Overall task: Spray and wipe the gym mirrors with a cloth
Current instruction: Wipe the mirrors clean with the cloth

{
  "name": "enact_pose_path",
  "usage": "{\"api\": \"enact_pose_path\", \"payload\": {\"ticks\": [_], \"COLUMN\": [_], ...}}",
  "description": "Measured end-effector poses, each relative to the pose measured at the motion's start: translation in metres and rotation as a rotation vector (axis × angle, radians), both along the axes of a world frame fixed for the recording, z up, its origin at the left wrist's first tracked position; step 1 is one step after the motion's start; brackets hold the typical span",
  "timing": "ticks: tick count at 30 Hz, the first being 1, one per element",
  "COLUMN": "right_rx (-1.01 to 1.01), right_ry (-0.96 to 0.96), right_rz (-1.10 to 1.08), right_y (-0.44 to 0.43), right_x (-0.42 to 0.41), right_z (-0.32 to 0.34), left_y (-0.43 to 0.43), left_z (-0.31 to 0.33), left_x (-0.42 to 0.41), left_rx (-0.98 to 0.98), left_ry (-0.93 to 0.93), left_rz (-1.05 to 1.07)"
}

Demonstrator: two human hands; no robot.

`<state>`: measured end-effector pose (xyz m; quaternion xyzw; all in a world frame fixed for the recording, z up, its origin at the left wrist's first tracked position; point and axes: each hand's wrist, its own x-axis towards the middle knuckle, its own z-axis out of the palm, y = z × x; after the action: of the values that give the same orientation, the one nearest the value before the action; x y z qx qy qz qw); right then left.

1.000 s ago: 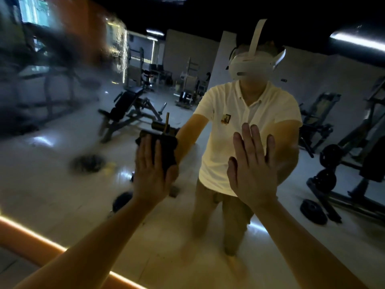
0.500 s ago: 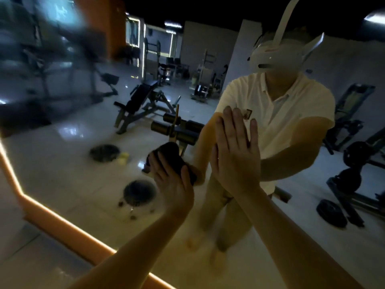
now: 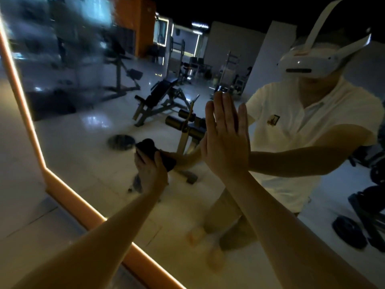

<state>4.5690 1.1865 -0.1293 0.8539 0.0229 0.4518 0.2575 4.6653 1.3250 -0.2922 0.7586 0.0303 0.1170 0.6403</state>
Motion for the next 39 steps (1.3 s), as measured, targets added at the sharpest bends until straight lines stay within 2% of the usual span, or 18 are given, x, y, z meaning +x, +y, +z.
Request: {"api": "enact_pose_path", "payload": {"ticks": [2,4,7,9,11,12,16,18,21,25,28,30,33,36,37,39], "right_rx": [-0.005,-0.021,-0.020,-0.021,-0.035,-0.038,-0.040,-0.035,-0.044,-0.060,-0.093,-0.096,-0.093,-0.074,-0.069,-0.064], "right_ry": [-0.003,-0.012,-0.023,-0.028,-0.022,-0.016,-0.011,-0.021,-0.032,-0.024,-0.009,-0.002,0.017,0.040,0.048,0.057], "right_rz": [-0.001,0.004,0.019,0.041,0.035,0.031,0.018,0.030,0.034,0.045,0.038,0.033,0.010,-0.004,-0.010,-0.012], "right_y": [0.001,0.001,-0.001,-0.001,-0.001,-0.001,-0.001,-0.001,-0.001,-0.004,-0.005,-0.005,-0.004,-0.001,0.000,0.001], "right_x": [-0.002,-0.002,-0.001,-0.002,-0.003,-0.003,-0.003,-0.002,-0.001,0.000,-0.002,-0.003,-0.002,-0.002,-0.003,-0.003], "right_z": [0.000,0.001,0.002,0.003,0.004,0.004,0.004,0.004,0.004,0.003,0.003,0.004,0.003,0.003,0.003,0.003], "left_y": [-0.028,-0.059,-0.081,-0.073,-0.058,-0.050,-0.024,-0.032,-0.073,-0.111,-0.095,-0.078,-0.052,-0.039,-0.040,-0.053], "left_z": [-0.002,-0.009,-0.037,-0.050,-0.049,-0.046,-0.037,-0.031,-0.031,-0.063,-0.088,-0.091,-0.073,-0.056,-0.052,-0.051], "left_x": [-0.033,-0.078,-0.127,-0.127,-0.106,-0.091,-0.029,-0.032,-0.086,-0.180,-0.175,-0.145,-0.088,-0.060,-0.065,-0.088], "left_rx": [0.012,0.061,0.249,0.374,0.380,0.325,-0.120,-0.238,-0.207,0.006,0.175,0.240,0.142,0.026,0.035,0.122], "left_ry": [-0.021,-0.139,-0.361,-0.458,-0.418,-0.338,0.102,0.194,0.129,-0.138,-0.277,-0.329,-0.176,0.002,0.002,-0.117], "left_rz": [0.029,-0.033,-0.234,-0.273,-0.233,-0.185,-0.030,-0.023,-0.035,-0.270,-0.338,-0.282,-0.106,-0.058,-0.063,-0.106]}}
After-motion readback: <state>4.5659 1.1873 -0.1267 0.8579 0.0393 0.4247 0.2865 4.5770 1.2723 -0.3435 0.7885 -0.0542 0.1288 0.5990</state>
